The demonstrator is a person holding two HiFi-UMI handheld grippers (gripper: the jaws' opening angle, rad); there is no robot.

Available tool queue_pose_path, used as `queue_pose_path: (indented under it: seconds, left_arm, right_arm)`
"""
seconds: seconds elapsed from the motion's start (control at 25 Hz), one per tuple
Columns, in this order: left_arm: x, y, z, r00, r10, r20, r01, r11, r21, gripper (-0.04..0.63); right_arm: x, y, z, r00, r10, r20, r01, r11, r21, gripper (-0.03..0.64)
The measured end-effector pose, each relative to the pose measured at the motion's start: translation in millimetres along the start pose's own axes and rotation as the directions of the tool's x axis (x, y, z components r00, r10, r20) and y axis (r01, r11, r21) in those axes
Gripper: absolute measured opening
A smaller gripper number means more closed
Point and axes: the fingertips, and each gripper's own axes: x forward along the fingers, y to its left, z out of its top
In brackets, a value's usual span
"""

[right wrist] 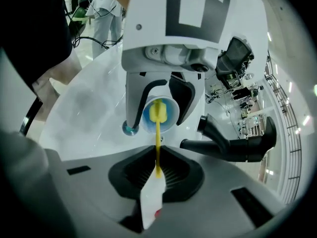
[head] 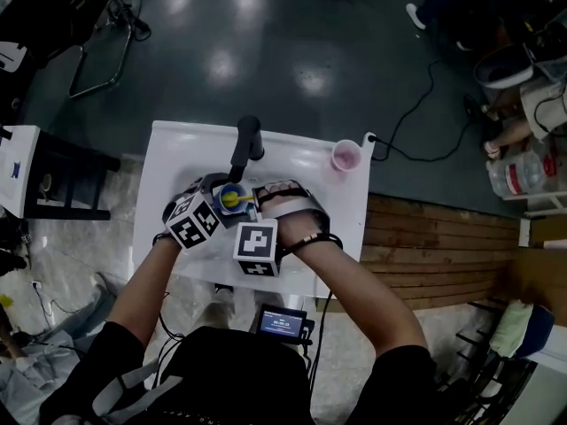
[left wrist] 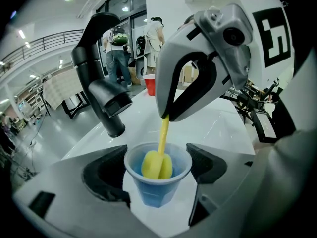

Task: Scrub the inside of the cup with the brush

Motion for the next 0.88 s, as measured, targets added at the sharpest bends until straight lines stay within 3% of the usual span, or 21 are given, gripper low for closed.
queue_pose_path:
  seconds: [0.32, 0.88]
  left_arm:
    - [-6.6, 3.0, 4.1, 1.0, 0.0, 0.008, 0.0, 1.0, 0.012, 0.376]
    - [-0.3, 0.3, 0.9, 1.0, 0.002, -0.017, -0.002, 1.0, 0.017, 0.376]
  right_arm:
    - [14.3, 0.0, 4.3, 0.999, 0.029, -0.04, -0.03, 0.999, -0.031, 0.041]
    - [-1.8, 7.1, 10.9, 1.0, 0.017, 0.017, -0.017, 1.0, -0.024, 0.041]
